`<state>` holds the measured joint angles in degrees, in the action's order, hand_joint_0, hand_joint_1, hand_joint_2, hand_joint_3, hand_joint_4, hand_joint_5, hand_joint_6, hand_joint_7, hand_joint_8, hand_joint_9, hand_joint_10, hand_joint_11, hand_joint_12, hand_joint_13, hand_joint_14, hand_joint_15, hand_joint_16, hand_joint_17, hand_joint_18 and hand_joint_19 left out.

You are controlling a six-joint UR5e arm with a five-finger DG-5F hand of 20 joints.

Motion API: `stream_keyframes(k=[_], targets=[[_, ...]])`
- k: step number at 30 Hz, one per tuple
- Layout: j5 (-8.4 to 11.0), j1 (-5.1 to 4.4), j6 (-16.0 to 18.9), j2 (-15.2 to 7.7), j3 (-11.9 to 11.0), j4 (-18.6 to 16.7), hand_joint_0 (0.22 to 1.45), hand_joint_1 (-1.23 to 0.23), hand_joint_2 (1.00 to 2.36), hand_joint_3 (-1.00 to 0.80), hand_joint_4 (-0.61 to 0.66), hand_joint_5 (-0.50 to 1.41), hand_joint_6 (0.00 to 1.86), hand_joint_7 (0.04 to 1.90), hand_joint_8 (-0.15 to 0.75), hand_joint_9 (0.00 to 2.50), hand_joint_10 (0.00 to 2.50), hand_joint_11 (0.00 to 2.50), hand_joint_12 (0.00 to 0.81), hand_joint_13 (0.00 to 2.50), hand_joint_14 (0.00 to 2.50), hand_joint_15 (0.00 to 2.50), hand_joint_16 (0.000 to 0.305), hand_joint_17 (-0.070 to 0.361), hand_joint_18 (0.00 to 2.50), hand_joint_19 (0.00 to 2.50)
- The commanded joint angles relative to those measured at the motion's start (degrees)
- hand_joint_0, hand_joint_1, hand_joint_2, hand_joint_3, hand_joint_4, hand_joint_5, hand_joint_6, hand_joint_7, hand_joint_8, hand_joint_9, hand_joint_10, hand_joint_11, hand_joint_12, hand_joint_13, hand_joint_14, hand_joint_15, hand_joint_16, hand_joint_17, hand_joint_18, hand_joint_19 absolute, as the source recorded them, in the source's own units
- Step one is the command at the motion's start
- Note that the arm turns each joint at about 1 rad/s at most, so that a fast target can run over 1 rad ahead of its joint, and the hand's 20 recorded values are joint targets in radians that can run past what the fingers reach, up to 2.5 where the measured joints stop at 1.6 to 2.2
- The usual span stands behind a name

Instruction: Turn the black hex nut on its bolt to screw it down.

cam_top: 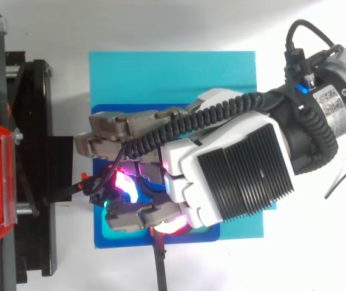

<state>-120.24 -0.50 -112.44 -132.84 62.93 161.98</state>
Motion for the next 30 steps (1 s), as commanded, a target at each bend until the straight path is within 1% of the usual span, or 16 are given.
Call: stream_keyframes(k=[1, 2, 6, 7, 9, 10, 11, 13, 14, 15, 17, 19, 20, 24, 27, 30], targets=[[0.01, -0.02, 0.03, -0.05, 0.0, 0.09, 0.62, -0.68, 1.01, -0.34, 0.14, 0.01, 0.5, 1.43, 0.309, 1.06, 0.02, 0.46, 0.31, 0.67, 0.01, 0.22, 0.043, 0.097, 0.59, 0.52], [0.01, -0.02, 0.03, -0.05, 0.0, 0.09, 0.62, -0.68, 1.01, -0.34, 0.14, 0.01, 0.5, 1.42, 0.309, 1.06, 0.02, 0.46, 0.309, 0.66, 0.01, 0.23, 0.043, 0.097, 0.59, 0.52], [-0.08, -0.11, 0.03, 0.04, 0.0, 0.18, 0.53, -0.56, 1.0, -0.5, 0.13, 0.0, 0.51, 1.28, 0.309, 1.05, 0.02, 0.42, 0.322, 0.67, 0.01, 0.22, 0.046, 0.103, 0.61, 0.52], [-0.08, -0.11, 0.03, 0.04, 0.0, 0.18, 0.5, -0.51, 1.0, -0.5, 0.15, -0.01, 0.51, 1.23, 0.313, 1.03, 0.01, 0.41, 0.336, 0.67, 0.01, 0.22, 0.048, 0.108, 0.62, 0.51], [-0.08, -0.29, 0.03, 0.04, -0.17, 0.35, 0.49, -0.48, 1.0, -0.5, 0.18, -0.02, 0.51, 1.2, 0.314, 1.03, 0.01, 0.4, 0.342, 0.67, 0.01, 0.22, 0.049, 0.111, 0.62, 0.52], [-0.08, -0.37, 0.11, 0.04, -0.61, 0.7, 0.48, -0.48, 1.0, -0.5, 0.2, -0.03, 0.51, 1.18, 0.317, 1.03, 0.01, 0.4, 0.343, 0.67, 0.01, 0.21, 0.05, 0.112, 0.63, 0.51], [-0.08, -0.46, 0.11, 0.04, -1.84, 1.49, 0.48, -0.47, 1.0, -0.5, 0.19, -0.03, 0.51, 1.19, 0.319, 1.01, 0.01, 0.39, 0.347, 0.68, 0.01, 0.22, 0.051, 0.114, 0.63, 0.5], [-0.08, -0.55, 0.11, 0.13, -3.43, 3.34, 0.46, -0.45, 1.0, -0.5, 0.22, -0.05, 0.5, 1.13, 0.323, 0.99, 0.01, 0.37, 0.358, 0.68, 0.01, 0.21, 0.053, 0.119, 0.63, 0.5], [-0.08, -0.64, 0.11, 0.04, -5.01, 5.36, 0.46, -0.45, 1.0, -0.5, 0.22, -0.05, 0.5, 1.12, 0.32, 0.98, 0.01, 0.37, 0.359, 0.68, 0.01, 0.21, 0.053, 0.12, 0.64, 0.5], [-0.08, -0.64, 0.11, 0.13, -5.8, 6.59, 0.45, -0.44, 1.0, -0.5, 0.23, -0.06, 0.5, 1.1, 0.32, 0.98, 0.01, 0.37, 0.362, 0.68, 0.01, 0.21, 0.054, 0.122, 0.64, 0.5], [-0.08, -0.81, 0.03, 0.13, -9.67, 13.01, 0.44, -0.43, 1.0, -0.5, 0.23, -0.06, 0.5, 1.09, 0.32, 0.97, 0.01, 0.35, 0.367, 0.67, 0.01, 0.21, 0.055, 0.124, 0.64, 0.5], [-0.08, -0.81, 0.03, 0.13, -11.34, 15.47, 0.44, -0.42, 1.0, -0.5, 0.24, -0.06, 0.5, 1.07, 0.32, 0.96, 0.01, 0.35, 0.368, 0.67, 0.01, 0.21, 0.056, 0.125, 0.63, 0.5], [-0.08, -0.9, 0.03, 0.13, -12.65, 17.75, 0.44, -0.42, 1.0, -0.5, 0.25, -0.06, 0.5, 1.07, 0.319, 0.96, 0.01, 0.34, 0.368, 0.67, 0.01, 0.21, 0.056, 0.125, 0.63, 0.49], [-0.08, -0.81, -0.06, 0.21, -13.88, 21.09, 0.44, -0.41, 1.0, -0.5, 0.25, -0.05, 0.5, 1.06, 0.318, 0.96, 0.01, 0.34, 0.369, 0.66, 0.01, 0.21, 0.055, 0.125, 0.63, 0.5], [-0.08, -0.64, 0.11, 0.57, -13.88, 21.71, 0.44, -0.41, 1.0, -0.5, 0.23, -0.05, 0.5, 1.06, 0.319, 0.96, 0.01, 0.35, 0.366, 0.66, 0.01, 0.21, 0.055, 0.124, 0.61, 0.5], [0.01, -0.64, 0.11, 1.44, -13.8, 23.55, 0.45, -0.41, 1.0, -0.5, 0.25, -0.05, 0.5, 1.06, 0.318, 0.96, 0.01, 0.34, 0.366, 0.66, 0.01, 0.21, 0.055, 0.123, 0.62, 0.5]])
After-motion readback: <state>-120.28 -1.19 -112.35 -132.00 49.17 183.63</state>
